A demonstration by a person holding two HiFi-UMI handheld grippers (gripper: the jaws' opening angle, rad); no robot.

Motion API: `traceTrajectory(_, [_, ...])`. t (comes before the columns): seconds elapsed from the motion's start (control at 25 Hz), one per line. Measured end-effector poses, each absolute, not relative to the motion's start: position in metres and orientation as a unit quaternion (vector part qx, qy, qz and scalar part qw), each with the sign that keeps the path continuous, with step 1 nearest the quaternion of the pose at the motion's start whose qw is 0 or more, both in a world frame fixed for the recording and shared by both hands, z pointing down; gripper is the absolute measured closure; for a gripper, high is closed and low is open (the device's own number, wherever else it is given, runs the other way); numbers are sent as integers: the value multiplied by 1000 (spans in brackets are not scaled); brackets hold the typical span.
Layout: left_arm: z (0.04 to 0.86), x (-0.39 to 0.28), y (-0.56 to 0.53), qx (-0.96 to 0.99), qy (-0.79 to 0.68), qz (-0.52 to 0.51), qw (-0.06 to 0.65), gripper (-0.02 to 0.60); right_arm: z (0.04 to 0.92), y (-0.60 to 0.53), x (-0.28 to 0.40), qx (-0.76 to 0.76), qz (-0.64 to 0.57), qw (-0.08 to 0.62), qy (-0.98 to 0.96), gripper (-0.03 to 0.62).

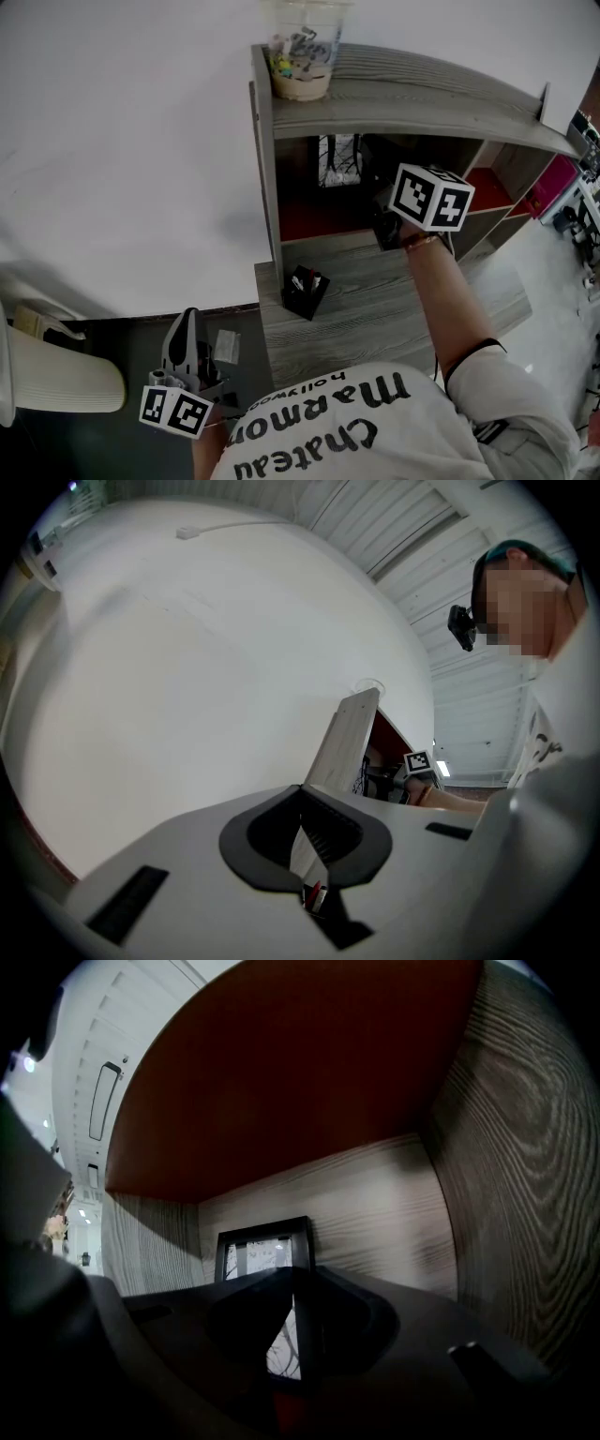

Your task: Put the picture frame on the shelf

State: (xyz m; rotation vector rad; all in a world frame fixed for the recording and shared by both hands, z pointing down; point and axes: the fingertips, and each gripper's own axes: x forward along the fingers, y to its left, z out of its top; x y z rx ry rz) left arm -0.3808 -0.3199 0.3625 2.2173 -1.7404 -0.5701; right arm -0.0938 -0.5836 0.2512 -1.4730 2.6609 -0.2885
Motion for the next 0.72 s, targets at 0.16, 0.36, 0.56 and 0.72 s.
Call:
traceTrajectory(0.16, [362, -381, -320, 765, -599, -197, 133, 565, 251, -584, -94, -483, -94, 41, 870, 513])
traceTrajectory(0.36, [363, -382, -320, 763, -597, -203, 138, 565, 251, -584, -93, -486, -94, 37, 868, 513])
traceTrajectory(0.56, [364, -383, -319, 763, -596, -208, 142, 565, 251, -584, -94, -488, -95, 36, 867, 513])
traceTrajectory(0.72, [364, -384, -319, 762, -595, -212, 144, 566, 249, -584, -95, -487, -97, 42, 867, 511])
